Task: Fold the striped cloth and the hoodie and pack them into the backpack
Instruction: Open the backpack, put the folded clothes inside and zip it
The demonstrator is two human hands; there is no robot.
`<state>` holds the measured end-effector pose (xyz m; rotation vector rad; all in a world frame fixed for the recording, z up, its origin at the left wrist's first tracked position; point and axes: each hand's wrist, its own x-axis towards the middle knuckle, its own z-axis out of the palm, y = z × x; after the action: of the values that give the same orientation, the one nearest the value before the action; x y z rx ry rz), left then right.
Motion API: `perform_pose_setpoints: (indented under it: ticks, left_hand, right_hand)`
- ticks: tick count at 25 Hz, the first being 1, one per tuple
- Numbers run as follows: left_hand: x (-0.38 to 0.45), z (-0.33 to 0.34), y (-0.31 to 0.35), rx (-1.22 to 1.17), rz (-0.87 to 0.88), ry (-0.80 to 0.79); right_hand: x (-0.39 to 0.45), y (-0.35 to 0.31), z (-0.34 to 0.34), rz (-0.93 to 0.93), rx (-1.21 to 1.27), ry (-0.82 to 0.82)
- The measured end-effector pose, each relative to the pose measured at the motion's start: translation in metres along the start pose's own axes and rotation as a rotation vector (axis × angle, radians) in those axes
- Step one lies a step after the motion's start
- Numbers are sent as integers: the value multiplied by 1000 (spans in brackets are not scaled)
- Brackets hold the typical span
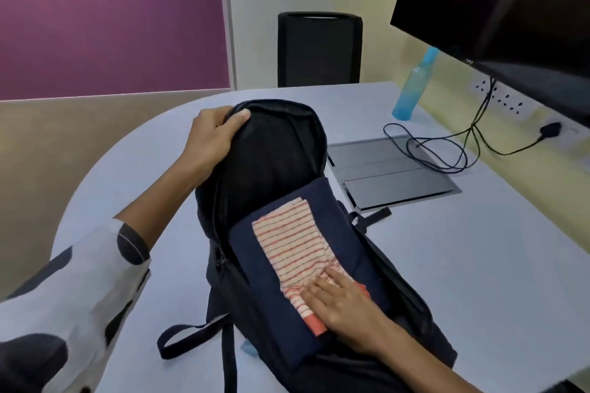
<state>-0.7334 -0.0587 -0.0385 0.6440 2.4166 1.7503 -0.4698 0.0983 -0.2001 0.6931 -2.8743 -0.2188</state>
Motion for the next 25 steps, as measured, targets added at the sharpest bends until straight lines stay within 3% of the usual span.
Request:
perform_pose_setpoints:
  ticks: [3, 6, 8, 9, 11, 12, 17, 20, 25]
  left_hand:
    - [-1, 6, 5, 34, 60, -113]
    - [0, 8, 5, 15, 64, -123]
    - [-5, 10, 8, 6, 85, -123]
    - [-9, 11, 10, 6, 101, -122]
    - [-20, 17, 15, 10, 133, -132]
    - [-25, 19, 18, 7, 155, -139]
    - [-48, 14, 38, 0, 242, -191]
    - [-56, 8, 47, 29, 302, -284]
    - [-45, 2, 23, -22, 188, -194]
  right_hand:
    - [-7, -2, 4, 56, 99, -239]
    - [-2, 3, -16, 158, 241, -400]
    - [1, 14, -34, 297, 544, -404]
    - [7, 21, -42, 373, 628, -330]
    - [24, 32, -43, 433, 491, -105]
    - [35, 34, -35, 438, 433, -101]
    - [80, 29, 45, 465, 289, -427]
    - [91, 47, 57, 531, 309, -548]
    - [73, 37, 52, 442, 259, -469]
